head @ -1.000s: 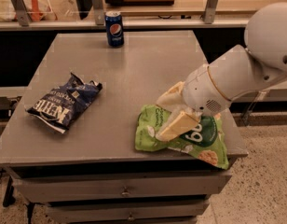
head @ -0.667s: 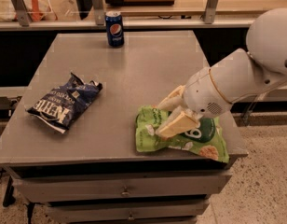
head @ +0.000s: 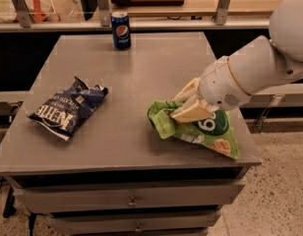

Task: Move green rice chip bag near pepsi can

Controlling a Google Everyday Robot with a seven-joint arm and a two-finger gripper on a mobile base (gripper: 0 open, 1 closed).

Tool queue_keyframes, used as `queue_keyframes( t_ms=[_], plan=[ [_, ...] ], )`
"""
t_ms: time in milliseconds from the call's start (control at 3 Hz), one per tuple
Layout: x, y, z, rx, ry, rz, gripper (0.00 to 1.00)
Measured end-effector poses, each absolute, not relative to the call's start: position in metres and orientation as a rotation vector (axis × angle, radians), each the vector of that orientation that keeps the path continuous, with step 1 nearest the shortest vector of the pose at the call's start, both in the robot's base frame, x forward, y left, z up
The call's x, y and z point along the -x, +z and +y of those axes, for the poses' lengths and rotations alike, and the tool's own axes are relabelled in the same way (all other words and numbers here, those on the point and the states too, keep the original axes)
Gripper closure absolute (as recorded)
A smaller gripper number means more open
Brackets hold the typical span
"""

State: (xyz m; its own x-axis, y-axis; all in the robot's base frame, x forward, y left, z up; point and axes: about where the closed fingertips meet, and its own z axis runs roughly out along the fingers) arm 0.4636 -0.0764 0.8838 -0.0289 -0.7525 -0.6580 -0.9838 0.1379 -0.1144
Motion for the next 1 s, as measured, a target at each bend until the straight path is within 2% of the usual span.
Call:
queue_keyframes(
  t_ms=[667,1000],
  plan=[
    [-0.499,0.925,-0.088,1.609,0.376,1.857,1.00],
    [-0.501,0.927,-0.088,1.598,0.376,1.866,1.00]
  ],
)
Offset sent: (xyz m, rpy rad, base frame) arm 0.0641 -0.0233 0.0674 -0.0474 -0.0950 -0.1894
